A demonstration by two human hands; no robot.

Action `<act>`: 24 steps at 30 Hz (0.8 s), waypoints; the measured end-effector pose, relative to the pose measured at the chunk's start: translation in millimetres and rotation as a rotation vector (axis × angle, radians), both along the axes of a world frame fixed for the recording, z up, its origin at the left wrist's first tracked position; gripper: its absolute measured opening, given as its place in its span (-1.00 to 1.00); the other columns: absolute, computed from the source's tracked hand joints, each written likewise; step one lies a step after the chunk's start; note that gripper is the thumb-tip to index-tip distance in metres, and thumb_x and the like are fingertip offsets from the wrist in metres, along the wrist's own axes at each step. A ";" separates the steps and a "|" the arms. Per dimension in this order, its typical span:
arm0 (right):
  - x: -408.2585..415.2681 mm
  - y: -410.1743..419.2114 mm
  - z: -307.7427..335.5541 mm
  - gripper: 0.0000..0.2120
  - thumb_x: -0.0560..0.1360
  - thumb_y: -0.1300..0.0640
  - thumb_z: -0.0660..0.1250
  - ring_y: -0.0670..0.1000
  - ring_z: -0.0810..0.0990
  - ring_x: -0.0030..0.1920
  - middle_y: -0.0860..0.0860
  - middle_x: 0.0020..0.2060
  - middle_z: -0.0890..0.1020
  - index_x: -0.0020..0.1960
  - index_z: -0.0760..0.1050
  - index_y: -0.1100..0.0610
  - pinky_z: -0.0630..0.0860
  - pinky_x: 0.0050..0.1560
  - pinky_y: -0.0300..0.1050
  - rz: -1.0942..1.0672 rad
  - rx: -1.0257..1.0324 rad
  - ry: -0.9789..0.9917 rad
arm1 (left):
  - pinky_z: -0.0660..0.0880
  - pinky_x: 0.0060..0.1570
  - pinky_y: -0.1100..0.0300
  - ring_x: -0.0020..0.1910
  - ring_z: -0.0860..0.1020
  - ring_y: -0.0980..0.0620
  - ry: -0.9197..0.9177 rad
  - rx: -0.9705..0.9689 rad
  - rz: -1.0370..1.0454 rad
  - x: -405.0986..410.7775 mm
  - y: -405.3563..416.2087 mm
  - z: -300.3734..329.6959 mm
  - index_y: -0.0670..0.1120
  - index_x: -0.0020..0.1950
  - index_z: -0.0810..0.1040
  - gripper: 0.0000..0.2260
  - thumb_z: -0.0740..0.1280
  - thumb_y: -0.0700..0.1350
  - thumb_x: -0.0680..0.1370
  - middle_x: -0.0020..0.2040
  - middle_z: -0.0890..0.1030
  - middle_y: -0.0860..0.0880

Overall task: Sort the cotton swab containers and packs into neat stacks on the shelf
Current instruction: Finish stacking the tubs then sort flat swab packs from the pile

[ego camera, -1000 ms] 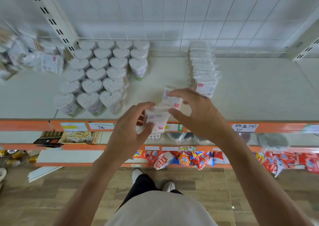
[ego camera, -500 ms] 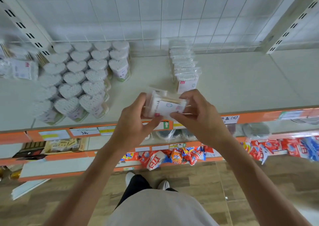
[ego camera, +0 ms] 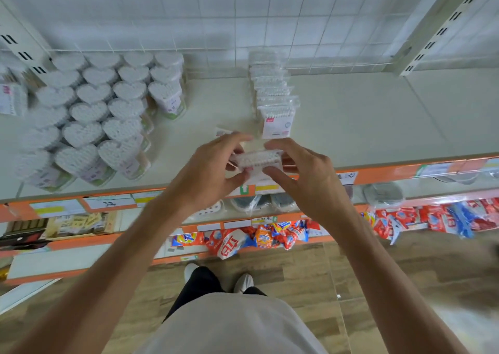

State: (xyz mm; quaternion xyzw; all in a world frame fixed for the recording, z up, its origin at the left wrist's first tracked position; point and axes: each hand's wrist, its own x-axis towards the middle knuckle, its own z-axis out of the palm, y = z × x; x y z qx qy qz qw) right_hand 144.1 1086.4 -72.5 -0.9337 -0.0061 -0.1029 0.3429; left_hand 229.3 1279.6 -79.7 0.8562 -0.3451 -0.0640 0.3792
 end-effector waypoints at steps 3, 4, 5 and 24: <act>15.8 -25.4 0.3 -0.70 0.53 0.09 0.46 -0.12 0.68 -0.07 -0.08 -0.06 0.68 0.24 0.53 0.04 0.58 0.00 -0.35 -0.084 0.073 0.030 | 0.56 0.10 -0.03 0.05 0.60 -0.03 -0.066 0.157 0.001 22.8 -4.1 -2.6 -0.06 0.39 0.48 -0.44 0.56 -0.13 0.43 0.14 0.57 -0.06; 22.8 -34.0 1.3 -0.70 0.53 0.09 0.46 -0.14 0.68 -0.09 -0.10 -0.09 0.67 0.23 0.53 0.02 0.57 -0.02 -0.37 -0.119 0.093 0.032 | 0.56 0.10 -0.04 0.07 0.60 -0.06 -0.099 0.204 0.013 29.7 -5.1 -2.5 -0.06 0.37 0.50 -0.48 0.54 -0.12 0.44 0.14 0.57 -0.06; 29.5 -41.8 1.4 -0.70 0.52 0.09 0.46 -0.14 0.68 -0.10 -0.10 -0.10 0.67 0.22 0.52 0.00 0.58 -0.02 -0.34 -0.147 0.108 0.036 | 0.55 0.08 -0.03 0.08 0.60 -0.08 -0.125 0.236 0.020 35.1 -6.3 -2.4 -0.04 0.35 0.51 -0.52 0.53 -0.10 0.46 0.13 0.57 -0.06; 68.5 -56.9 -25.5 -0.53 0.49 0.04 0.50 -0.12 0.66 -0.08 -0.07 -0.07 0.58 0.29 0.36 0.04 0.55 -0.14 -0.30 -0.250 0.189 0.085 | 0.40 0.26 -0.10 0.20 0.34 -0.18 -0.139 0.469 0.134 41.6 7.0 -40.3 -0.10 0.39 0.45 -0.27 0.57 0.17 0.34 0.20 0.39 -0.15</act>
